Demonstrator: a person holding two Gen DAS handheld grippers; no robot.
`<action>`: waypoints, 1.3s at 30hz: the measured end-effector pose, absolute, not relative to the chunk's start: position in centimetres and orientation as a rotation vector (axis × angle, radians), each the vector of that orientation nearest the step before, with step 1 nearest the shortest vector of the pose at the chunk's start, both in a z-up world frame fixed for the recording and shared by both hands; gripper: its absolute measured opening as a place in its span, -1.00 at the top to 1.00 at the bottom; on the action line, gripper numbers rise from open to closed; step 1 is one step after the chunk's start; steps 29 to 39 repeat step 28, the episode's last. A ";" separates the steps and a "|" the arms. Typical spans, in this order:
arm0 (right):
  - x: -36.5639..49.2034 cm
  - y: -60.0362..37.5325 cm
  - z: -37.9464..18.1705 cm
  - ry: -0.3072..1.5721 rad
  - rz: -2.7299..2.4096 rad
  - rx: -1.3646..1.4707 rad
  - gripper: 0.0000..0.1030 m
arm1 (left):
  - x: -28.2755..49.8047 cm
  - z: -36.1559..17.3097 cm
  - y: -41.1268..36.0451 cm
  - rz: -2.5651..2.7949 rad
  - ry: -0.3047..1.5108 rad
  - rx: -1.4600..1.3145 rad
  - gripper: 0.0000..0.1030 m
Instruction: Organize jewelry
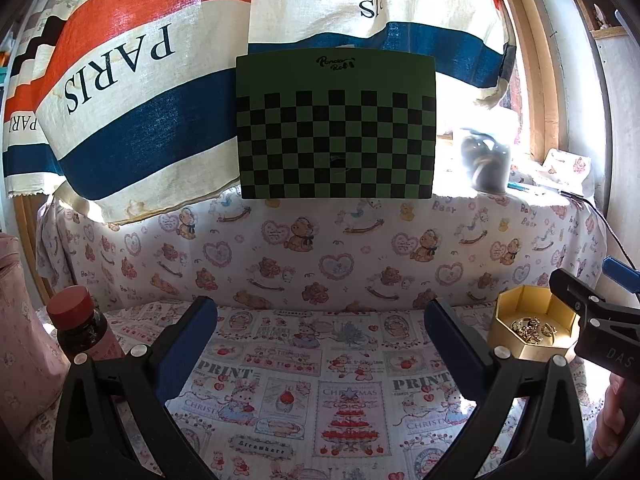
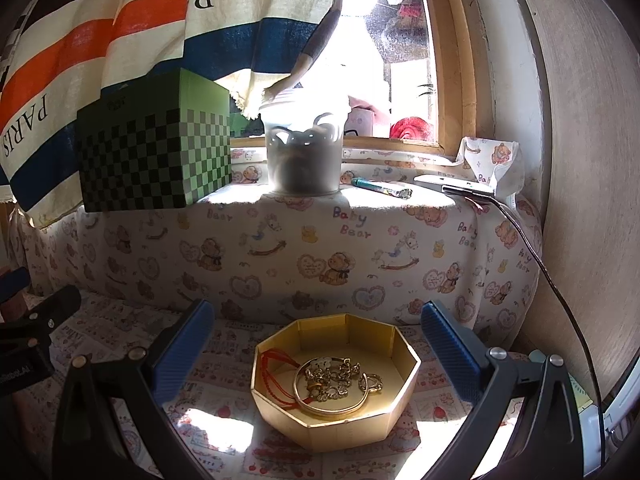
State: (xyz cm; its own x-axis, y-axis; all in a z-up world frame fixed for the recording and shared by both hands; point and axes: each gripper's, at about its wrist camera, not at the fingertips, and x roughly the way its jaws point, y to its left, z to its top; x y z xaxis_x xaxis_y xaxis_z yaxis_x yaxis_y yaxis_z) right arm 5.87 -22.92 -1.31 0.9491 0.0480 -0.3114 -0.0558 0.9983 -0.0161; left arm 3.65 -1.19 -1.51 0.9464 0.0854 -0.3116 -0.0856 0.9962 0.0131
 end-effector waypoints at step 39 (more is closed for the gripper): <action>5.8 -22.9 -1.4 0.314 0.050 -0.029 -1.00 | 3.5 -1.5 -1.4 0.082 0.309 0.004 -0.99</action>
